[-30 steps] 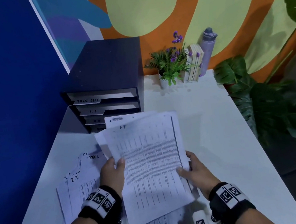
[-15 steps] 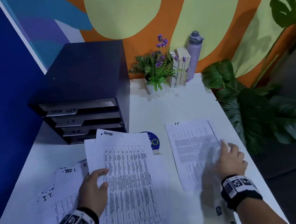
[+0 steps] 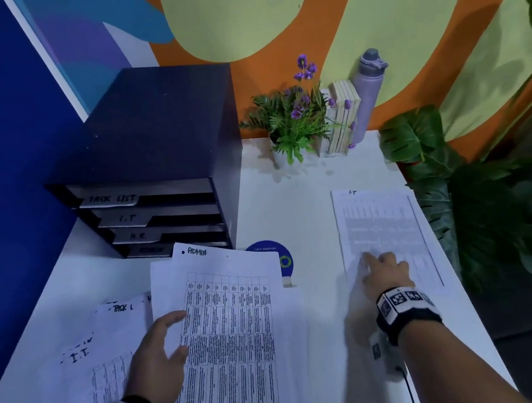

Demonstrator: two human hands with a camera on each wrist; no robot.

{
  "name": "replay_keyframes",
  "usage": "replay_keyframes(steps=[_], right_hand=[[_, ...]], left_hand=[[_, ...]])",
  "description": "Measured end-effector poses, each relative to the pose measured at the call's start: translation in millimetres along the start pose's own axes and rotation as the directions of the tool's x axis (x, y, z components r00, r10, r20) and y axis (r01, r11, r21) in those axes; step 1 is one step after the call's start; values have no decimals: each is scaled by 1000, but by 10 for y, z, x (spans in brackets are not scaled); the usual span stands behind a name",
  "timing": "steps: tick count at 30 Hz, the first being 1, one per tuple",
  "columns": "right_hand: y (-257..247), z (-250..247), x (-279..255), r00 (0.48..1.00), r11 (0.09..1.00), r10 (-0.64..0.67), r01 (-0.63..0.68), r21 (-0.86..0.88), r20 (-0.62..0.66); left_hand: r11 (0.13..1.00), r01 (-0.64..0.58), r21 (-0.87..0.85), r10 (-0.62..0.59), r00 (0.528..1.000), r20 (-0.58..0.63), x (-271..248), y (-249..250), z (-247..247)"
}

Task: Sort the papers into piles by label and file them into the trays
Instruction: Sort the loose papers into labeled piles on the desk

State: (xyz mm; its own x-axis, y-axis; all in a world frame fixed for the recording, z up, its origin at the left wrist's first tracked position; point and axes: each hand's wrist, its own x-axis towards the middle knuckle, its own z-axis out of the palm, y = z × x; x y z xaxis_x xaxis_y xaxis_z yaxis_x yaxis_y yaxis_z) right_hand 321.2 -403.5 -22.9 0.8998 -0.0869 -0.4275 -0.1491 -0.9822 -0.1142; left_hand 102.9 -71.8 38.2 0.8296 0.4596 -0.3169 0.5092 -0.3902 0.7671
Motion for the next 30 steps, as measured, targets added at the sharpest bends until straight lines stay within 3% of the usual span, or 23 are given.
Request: replay_keyframes(steps=[7,9,10,11,13,15,17,24,27,30], right_hand=[[-129,-230,256,996,996,55,-50,-69,68],[-223,-224,117,1000,1000,13,-13,-14,-16],[-287,-200,8,995,994,-46,54,93,-88],[-375,-178,-141,983,954,-115,150,260,-146],[-556,-87,-554,969,716,-212,242,654,-126],[-709,75,-986,957,476,-287,102,873,45],[-772,298,-1264,932,365,-328,-26,930,155],[-636,625,-1478,973,324,-222,17,946,59],[-554,655,-1550,972,309,-218,-15,951,86],[-553,696,-1663,962,303,-238,-56,951,132]], left_hand=[[998,-19,-59,18,1000,-22,-108,-8,-79],[996,-18,-92,13,999,-49,-133,3,-112],[994,-19,-106,12,998,-65,-143,10,-124],[993,-24,-118,14,997,-80,-155,19,-139],[987,-41,-156,26,995,-100,-181,24,-161],[978,-49,-201,29,995,-99,-208,9,-179],[976,-40,-215,20,996,-91,-225,-37,-185],[945,33,-326,-63,995,-81,-223,-369,-259],[947,90,-309,-137,981,-135,-250,-493,-337],[940,126,-318,-170,979,-116,-273,-573,-410]])
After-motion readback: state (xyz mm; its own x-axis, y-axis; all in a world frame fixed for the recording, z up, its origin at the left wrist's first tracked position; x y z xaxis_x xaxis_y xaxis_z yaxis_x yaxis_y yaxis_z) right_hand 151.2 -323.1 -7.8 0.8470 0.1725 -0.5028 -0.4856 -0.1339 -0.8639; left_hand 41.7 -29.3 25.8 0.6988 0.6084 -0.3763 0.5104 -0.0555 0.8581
